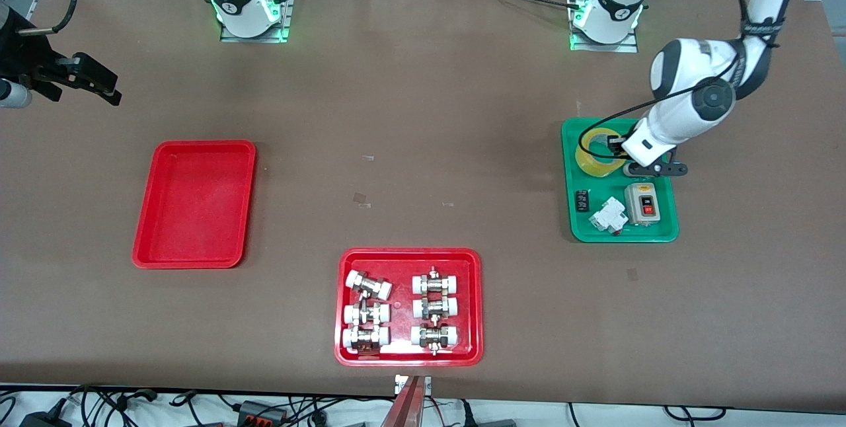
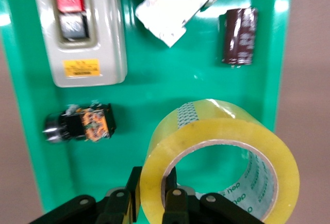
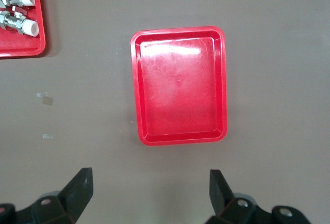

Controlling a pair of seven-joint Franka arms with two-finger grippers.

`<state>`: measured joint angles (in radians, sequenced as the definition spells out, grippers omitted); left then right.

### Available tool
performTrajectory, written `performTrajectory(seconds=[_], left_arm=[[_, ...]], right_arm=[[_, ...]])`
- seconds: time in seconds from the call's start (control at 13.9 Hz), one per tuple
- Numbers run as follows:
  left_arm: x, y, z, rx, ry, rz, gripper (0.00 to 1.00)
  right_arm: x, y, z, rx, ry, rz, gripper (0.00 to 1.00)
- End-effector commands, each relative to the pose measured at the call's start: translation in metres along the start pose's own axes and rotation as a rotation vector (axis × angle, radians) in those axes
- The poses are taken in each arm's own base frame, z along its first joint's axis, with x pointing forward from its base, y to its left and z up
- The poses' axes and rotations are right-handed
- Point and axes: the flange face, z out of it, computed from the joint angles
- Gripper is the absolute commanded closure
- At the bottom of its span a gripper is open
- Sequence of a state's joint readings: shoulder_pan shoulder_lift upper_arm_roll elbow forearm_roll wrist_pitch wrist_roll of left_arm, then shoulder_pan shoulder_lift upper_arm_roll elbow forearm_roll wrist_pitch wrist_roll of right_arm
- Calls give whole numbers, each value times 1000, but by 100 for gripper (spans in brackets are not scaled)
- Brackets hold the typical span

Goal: Left arm passes tape to right arm into tray
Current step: 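Lower the left gripper and close it on the tape roll's rim, then carry the tape with the left gripper while the right gripper approaches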

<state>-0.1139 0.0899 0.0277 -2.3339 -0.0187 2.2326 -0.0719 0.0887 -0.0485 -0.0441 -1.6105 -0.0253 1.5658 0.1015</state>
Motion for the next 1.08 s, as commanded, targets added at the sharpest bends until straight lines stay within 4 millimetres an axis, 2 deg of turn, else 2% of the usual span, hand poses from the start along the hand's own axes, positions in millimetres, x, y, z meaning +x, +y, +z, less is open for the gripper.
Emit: performTrajectory(seconds=[0.0, 0.14, 0.29, 0.36, 0.43, 0.57, 0.65, 0.72, 0.79, 1.01], left_arm=[[18, 14, -98, 1, -34, 34, 99], [18, 65, -187, 11, -29, 115, 100], [4, 115, -249, 3, 13, 144, 100], [4, 128, -271, -34, 49, 119, 100], [9, 139, -279, -126, 38, 109, 100], [31, 157, -277, -296, -16, 36, 100], [42, 170, -266, -314, -44, -34, 100], [40, 209, -263, -327, -43, -51, 100], [45, 238, -255, -361, -55, -114, 100], [47, 331, -216, -516, -101, -252, 100]], right_arm=[[-1, -1, -5, -6, 9, -1, 0], [-1, -2, -5, -6, 9, -1, 0], [0, -3, -2, -5, 2, -3, 0], [3, -4, 6, -7, -18, -2, 0], [5, -5, 10, -5, -29, -5, 0], [8, -6, 20, -7, -57, -15, 0], [7, -6, 22, -8, -69, -16, 0], [9, -8, 29, 2, -90, -18, 0], [7, -10, 32, 22, -117, -19, 0], [8, -17, 47, 75, -180, -19, 0]])
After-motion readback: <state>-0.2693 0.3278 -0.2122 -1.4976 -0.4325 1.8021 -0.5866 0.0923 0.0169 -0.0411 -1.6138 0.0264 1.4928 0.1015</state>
